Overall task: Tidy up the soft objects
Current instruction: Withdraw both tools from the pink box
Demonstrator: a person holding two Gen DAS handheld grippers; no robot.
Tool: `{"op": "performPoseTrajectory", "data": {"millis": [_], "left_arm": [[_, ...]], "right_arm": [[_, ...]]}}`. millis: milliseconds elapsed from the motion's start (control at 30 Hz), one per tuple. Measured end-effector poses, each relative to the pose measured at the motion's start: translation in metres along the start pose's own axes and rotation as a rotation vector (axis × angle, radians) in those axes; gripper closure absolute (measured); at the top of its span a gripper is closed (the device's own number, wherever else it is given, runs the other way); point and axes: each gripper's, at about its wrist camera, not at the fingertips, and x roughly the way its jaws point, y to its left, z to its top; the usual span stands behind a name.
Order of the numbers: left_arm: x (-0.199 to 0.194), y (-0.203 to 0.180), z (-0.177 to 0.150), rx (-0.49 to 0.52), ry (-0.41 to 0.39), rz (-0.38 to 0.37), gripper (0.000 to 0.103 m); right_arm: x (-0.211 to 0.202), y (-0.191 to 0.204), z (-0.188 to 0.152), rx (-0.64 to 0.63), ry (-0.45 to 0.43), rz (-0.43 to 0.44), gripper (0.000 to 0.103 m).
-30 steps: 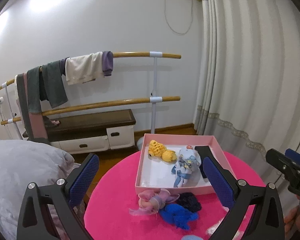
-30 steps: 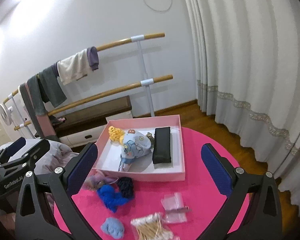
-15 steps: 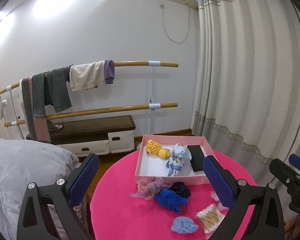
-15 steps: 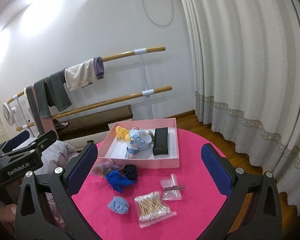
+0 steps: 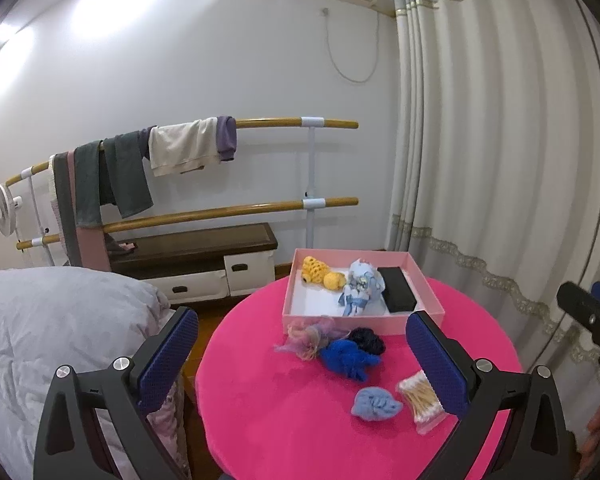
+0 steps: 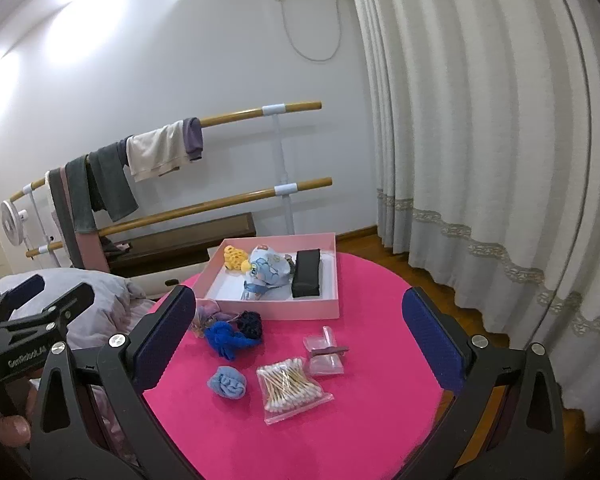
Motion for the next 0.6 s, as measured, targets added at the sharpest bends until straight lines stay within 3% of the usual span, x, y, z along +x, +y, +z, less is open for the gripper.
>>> {"op": "performPoseTrajectory", "data": {"millis": [600], "left_arm": [[-0.021, 0.011, -0.011, -0.012, 0.026, 0.011, 0.0]], "right_arm": [[-0.006, -0.001, -0.008, -0.005, 0.005, 0.0, 0.0]]}}
